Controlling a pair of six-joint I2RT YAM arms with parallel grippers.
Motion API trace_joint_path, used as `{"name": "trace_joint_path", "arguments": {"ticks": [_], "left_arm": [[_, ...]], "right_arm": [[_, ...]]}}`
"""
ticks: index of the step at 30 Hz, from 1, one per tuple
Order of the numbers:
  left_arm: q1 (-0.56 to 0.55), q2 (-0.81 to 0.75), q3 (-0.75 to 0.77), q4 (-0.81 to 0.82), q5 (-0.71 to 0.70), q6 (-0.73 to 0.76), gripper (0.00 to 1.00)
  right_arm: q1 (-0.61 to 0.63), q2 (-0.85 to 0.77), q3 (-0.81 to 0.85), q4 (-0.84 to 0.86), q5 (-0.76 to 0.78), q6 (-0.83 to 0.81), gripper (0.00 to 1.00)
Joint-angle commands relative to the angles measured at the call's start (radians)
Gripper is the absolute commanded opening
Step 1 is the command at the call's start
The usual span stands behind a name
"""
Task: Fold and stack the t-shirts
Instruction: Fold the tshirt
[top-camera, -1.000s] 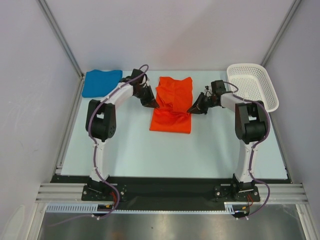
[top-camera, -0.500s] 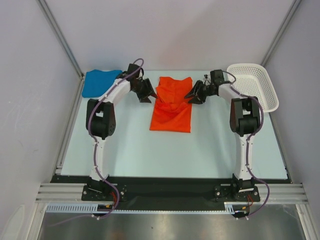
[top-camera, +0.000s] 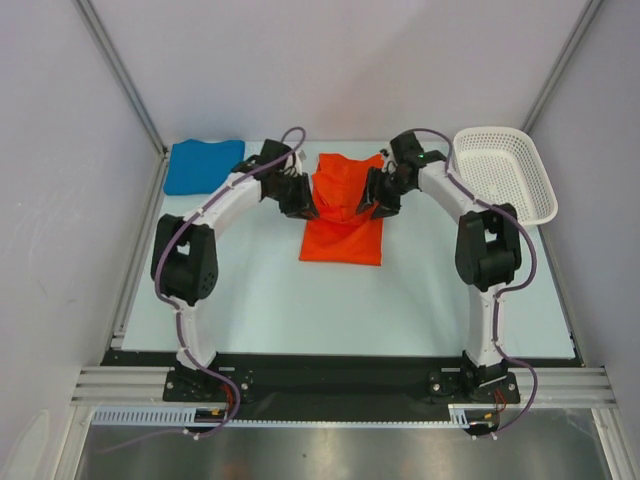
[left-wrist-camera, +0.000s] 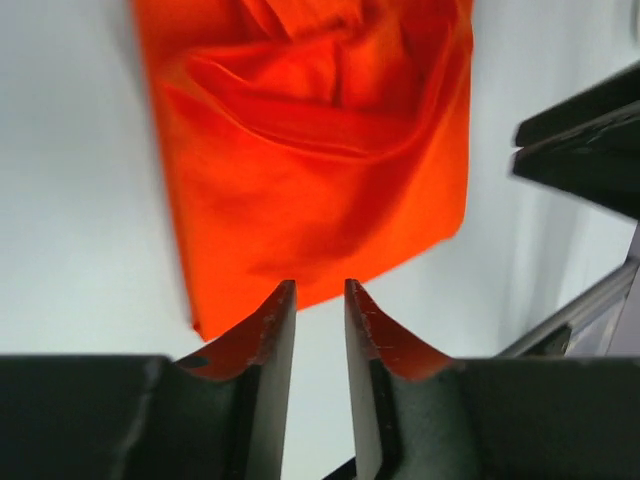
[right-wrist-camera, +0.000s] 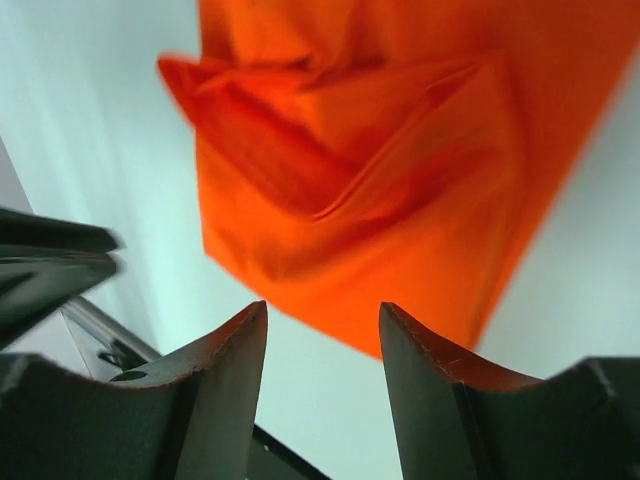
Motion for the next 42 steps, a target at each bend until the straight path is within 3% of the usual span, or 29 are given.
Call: {"name": "trace_joint_path", "arguments": {"ticks": [1, 4, 7, 9, 10, 13, 23, 34, 42], "left_arm": [[-0.05, -0.022, -0.049, 0.051, 0.075, 0.058, 0.28], [-0.06, 0.005, -0.031, 0.053, 0.103, 0.045, 0.24], [-0.06, 0.053, -0.002, 0.024, 0.136, 0.03, 0.18], [-0.06, 0.082, 0.004, 0.024, 0.146, 0.012, 0.17], [-0.06, 0.088, 0.009, 0.025, 0.152, 0.007, 0.16], [-0.06, 0.091, 0.029, 0.04, 0.149, -0.007, 0.15], [-0.06, 0.064, -0.014, 0.028, 0.13, -0.001, 0.15], [-0.06, -0.038, -0.196, 0.063, 0.133, 0.001, 0.14], [-0.058, -0.067, -0.206, 0.07, 0.13, -0.005, 0.14]], "right_arm": [[0.034, -0.055, -0.032, -0.01, 0.053, -0.046, 0.54], [0.01, -0.019, -0.002, -0.004, 0.044, -0.048, 0.46], [0.0, 0.033, 0.038, -0.005, -0.028, -0.059, 0.27], [-0.005, 0.065, 0.061, -0.023, -0.019, -0.069, 0.23], [-0.008, 0.068, 0.07, -0.022, 0.01, -0.086, 0.24], [-0.023, 0.071, 0.075, 0.003, 0.03, -0.115, 0.43], [-0.052, 0.146, 0.096, 0.084, -0.02, -0.175, 0.54], [-0.051, 0.248, 0.213, 0.087, -0.04, -0.18, 0.48], [-0.045, 0.274, 0.235, 0.095, -0.08, -0.158, 0.43]]}}
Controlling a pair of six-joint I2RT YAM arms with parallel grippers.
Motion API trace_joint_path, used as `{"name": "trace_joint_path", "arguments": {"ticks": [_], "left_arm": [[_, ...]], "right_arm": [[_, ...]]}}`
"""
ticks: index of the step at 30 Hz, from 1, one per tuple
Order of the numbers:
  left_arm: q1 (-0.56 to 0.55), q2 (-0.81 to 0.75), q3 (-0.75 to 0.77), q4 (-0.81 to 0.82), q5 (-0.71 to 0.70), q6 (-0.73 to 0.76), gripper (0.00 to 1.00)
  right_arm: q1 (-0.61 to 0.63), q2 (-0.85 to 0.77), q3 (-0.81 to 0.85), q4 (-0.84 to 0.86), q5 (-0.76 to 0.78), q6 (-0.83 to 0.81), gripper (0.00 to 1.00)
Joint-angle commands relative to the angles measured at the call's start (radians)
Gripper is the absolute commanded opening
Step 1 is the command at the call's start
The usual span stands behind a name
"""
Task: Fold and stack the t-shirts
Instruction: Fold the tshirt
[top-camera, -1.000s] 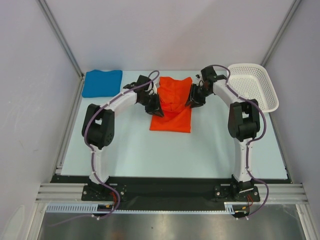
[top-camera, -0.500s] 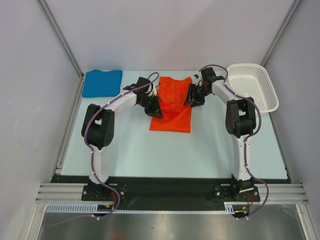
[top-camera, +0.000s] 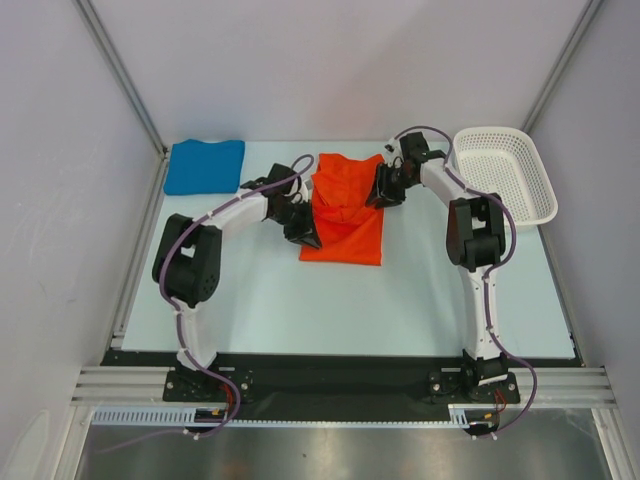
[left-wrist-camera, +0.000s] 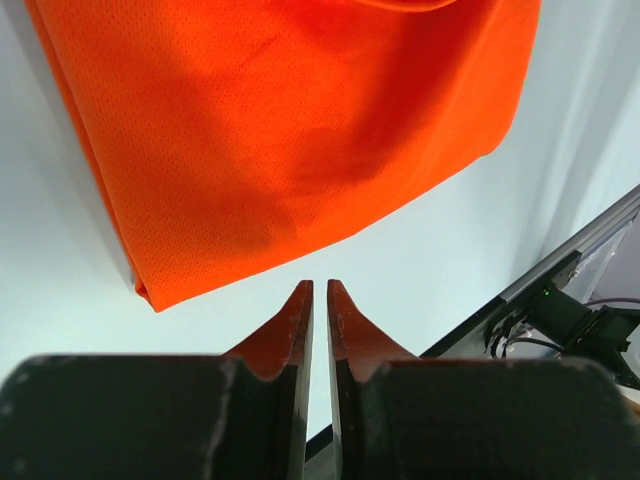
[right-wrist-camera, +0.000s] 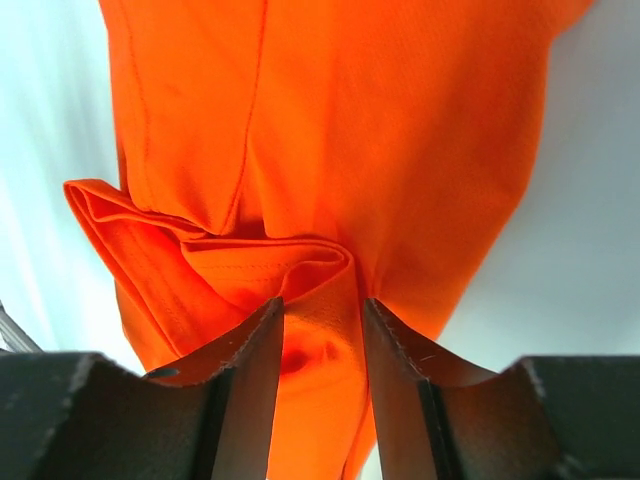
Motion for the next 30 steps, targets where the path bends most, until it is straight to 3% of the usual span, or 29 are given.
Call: {"name": "trace_joint_path", "arguments": {"ticks": [1, 3, 6, 10, 13, 15, 18, 19, 20, 30], "left_arm": [[0.006, -0.063, 0.011, 0.024, 0.017, -0.008, 0.14], [0.009, -0.063, 0.012, 0.024, 0.019, -0.008, 0.14], [0.015, -0.067, 0.017, 0.024, 0.025, -0.008, 0.14], [0.029, -0.076, 0.022, 0.021, 0.029, -0.011, 0.14], [0.038, -0.086, 0.022, 0.021, 0.035, -0.017, 0.14], [0.049, -0.096, 0.023, 0.022, 0.037, -0.02, 0.14], [0.056, -0.103, 0.028, 0.021, 0.034, -0.02, 0.14], [0.058, -0.104, 0.032, 0.019, 0.034, -0.02, 0.14], [0.059, -0.106, 0.034, 0.021, 0.032, -0.023, 0.14], [0.061, -0.084, 0.037, 0.076, 0.039, -0.073, 0.14]], "right_arm": [[0.006, 0.01, 0.041, 0.021, -0.038, 0.007, 0.43], [0.006, 0.009, 0.026, 0.04, -0.055, 0.019, 0.36], [0.006, 0.01, 0.023, 0.048, -0.069, 0.027, 0.34], [0.007, 0.009, 0.014, 0.041, -0.069, 0.018, 0.47], [0.009, 0.015, 0.01, 0.032, -0.064, 0.01, 0.47], [0.012, 0.016, 0.007, 0.029, -0.054, 0.013, 0.4], [0.009, -0.004, -0.013, 0.041, -0.032, 0.026, 0.2], [0.004, -0.011, -0.017, 0.044, -0.02, 0.029, 0.08], [0.001, -0.021, -0.028, 0.044, -0.008, 0.032, 0.05], [-0.04, -0.166, -0.184, 0.152, 0.034, 0.111, 0.01]]}}
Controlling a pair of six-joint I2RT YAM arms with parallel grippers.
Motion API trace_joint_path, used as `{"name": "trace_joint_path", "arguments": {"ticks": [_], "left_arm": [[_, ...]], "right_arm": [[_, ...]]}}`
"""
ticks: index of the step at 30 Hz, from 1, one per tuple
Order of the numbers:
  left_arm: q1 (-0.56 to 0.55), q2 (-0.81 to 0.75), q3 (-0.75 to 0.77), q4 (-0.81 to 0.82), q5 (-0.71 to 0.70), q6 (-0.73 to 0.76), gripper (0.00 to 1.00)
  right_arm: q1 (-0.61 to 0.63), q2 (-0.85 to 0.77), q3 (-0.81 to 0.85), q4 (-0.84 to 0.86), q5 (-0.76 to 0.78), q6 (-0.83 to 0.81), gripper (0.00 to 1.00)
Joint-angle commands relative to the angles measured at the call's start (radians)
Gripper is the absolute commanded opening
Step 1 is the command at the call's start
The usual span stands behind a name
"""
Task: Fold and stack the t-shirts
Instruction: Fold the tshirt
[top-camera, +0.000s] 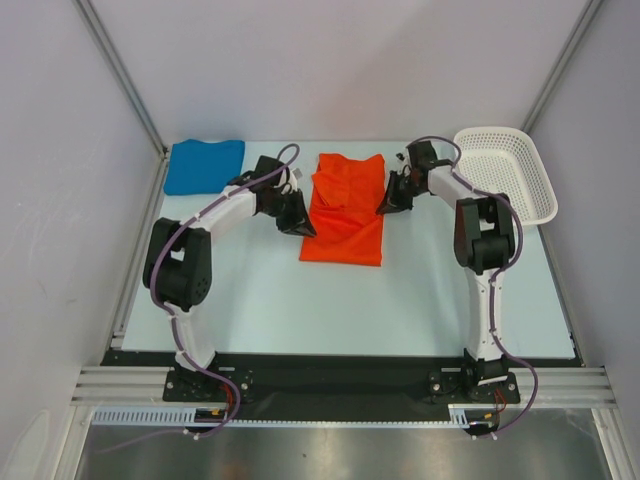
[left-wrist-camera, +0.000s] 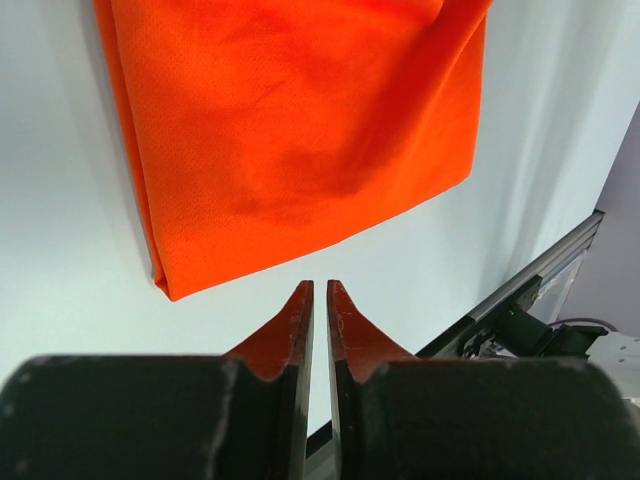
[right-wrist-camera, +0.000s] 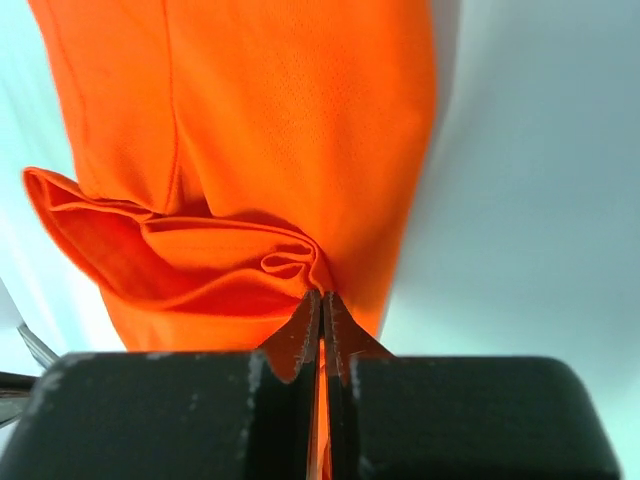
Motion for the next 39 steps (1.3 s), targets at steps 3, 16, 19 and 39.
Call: {"name": "trace_joint_path", "arguments": {"ticks": [3, 16, 19, 39], "left_arm": [[0.004, -0.005, 0.056, 0.073, 0.034, -0.049, 0.13], [-0.003, 0.113, 0.09, 0.251, 0.066, -0.15, 0.13], [-0.006, 0.15, 0.109, 0.268, 0.066, -0.15, 0.14], [0.017, 0.569, 0.555, 0.256, 0.047, -0.197, 0.14]], "right_arm": [[-0.016, -0.116, -0.031, 0.094, 0.021, 0.055, 0.01], [-0.012, -0.06, 0.13, -0.035, 0.14, -0.049, 0.59], [0.019, -0.154, 0.069, -0.064, 0.179, -0.073, 0.56], [0.109, -0.29, -0.287, 0.103, -0.084, 0.009, 0.28]]}}
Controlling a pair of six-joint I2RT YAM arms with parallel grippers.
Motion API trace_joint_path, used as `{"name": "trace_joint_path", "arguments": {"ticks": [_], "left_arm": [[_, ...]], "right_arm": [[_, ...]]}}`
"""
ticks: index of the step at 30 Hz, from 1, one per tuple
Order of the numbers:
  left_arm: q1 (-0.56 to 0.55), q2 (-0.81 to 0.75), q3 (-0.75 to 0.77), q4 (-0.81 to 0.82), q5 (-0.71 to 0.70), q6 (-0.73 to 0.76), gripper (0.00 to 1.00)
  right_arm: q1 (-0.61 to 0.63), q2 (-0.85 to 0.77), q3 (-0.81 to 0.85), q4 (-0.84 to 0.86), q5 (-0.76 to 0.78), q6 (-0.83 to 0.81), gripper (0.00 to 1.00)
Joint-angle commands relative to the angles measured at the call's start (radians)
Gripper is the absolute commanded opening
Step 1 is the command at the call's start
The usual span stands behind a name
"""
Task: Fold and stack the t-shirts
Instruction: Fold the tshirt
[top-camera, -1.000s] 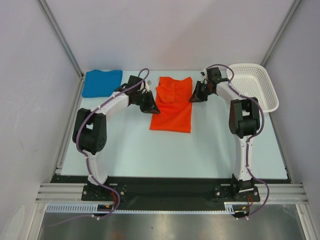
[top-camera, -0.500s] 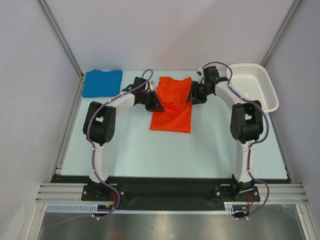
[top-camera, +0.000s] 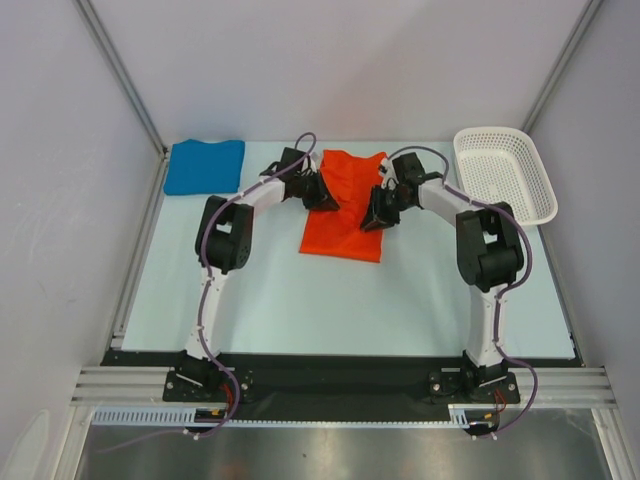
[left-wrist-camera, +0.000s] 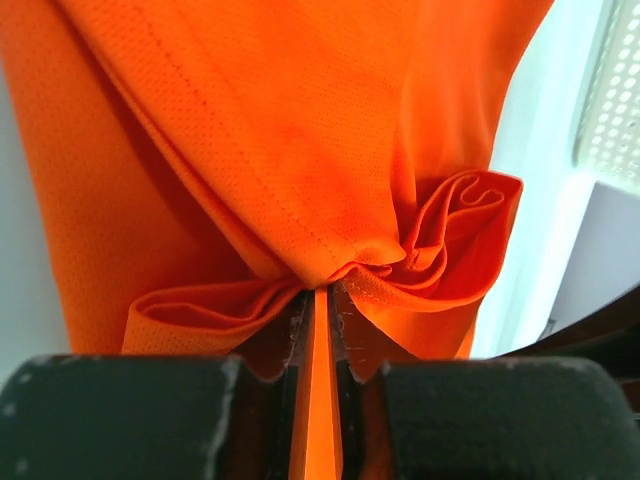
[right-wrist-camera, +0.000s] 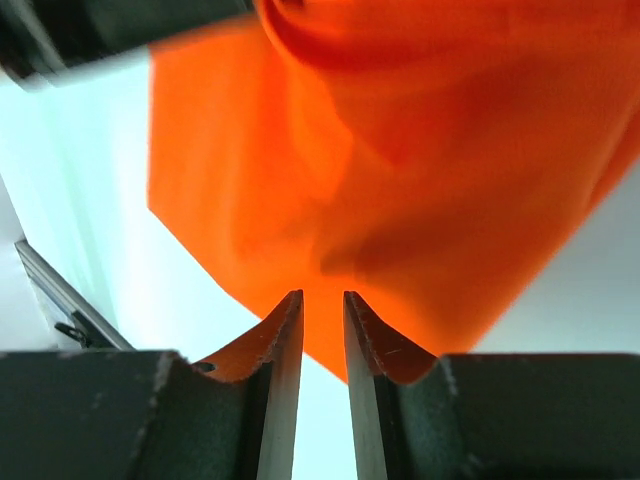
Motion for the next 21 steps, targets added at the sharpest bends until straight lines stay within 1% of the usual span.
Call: {"name": "trace_joint_path", "arguments": {"ticks": [1, 2, 4, 7, 9, 10, 12, 13, 14, 16, 17, 19, 20, 21], "left_arm": [[0.019, 0.028, 0.08, 0.001, 0.004, -0.041, 0.13], [0.022, 0.033, 0.08, 0.006, 0.004, -0.055, 0.13], [0.03, 0.039, 0.084, 0.01, 0.004, -0.061, 0.13], [0.033, 0.033, 0.099, -0.003, 0.014, -0.058, 0.14], [0.031, 0.005, 0.082, -0.011, 0.009, -0.035, 0.19], [0.031, -0.034, 0.074, -0.023, 0.001, -0.024, 0.22], [0.028, -0.093, 0.027, -0.023, -0.006, 0.012, 0.31], [0.027, -0.157, 0.01, -0.033, -0.011, 0.029, 0.35], [0.027, -0.186, -0.02, -0.039, -0.011, 0.06, 0.42], [0.021, -0.252, -0.051, -0.057, -0.023, 0.098, 0.45], [0.019, -0.318, -0.092, -0.077, -0.029, 0.132, 0.47], [0.021, -0.386, -0.142, -0.105, -0.049, 0.169, 0.5], [0.021, -0.415, -0.201, -0.126, -0.074, 0.204, 0.53], [0.024, -0.476, -0.232, -0.137, -0.083, 0.218, 0.55]], "right_arm": [[-0.011, -0.103, -0.079, 0.038, -0.043, 0.004, 0.28], [-0.017, -0.133, -0.131, 0.062, -0.042, 0.01, 0.28], [-0.035, -0.149, -0.181, 0.095, -0.054, 0.021, 0.28], [-0.055, -0.112, -0.195, 0.101, -0.069, 0.012, 0.28], [-0.061, -0.091, -0.193, 0.107, -0.059, 0.012, 0.28], [-0.071, -0.083, -0.185, 0.095, -0.044, 0.015, 0.28], [-0.078, -0.077, -0.193, 0.076, -0.06, 0.018, 0.28], [-0.078, -0.095, -0.201, 0.078, -0.06, 0.016, 0.28], [-0.077, -0.109, -0.21, 0.081, -0.056, 0.012, 0.29], [-0.074, -0.158, -0.242, 0.084, -0.054, 0.012, 0.3], [-0.074, -0.172, -0.25, 0.067, -0.056, 0.012, 0.31], [-0.075, -0.222, -0.283, 0.055, -0.065, 0.015, 0.36], [-0.077, -0.242, -0.3, 0.047, -0.062, 0.018, 0.43], [-0.08, -0.261, -0.32, 0.052, -0.072, 0.032, 0.46]]}}
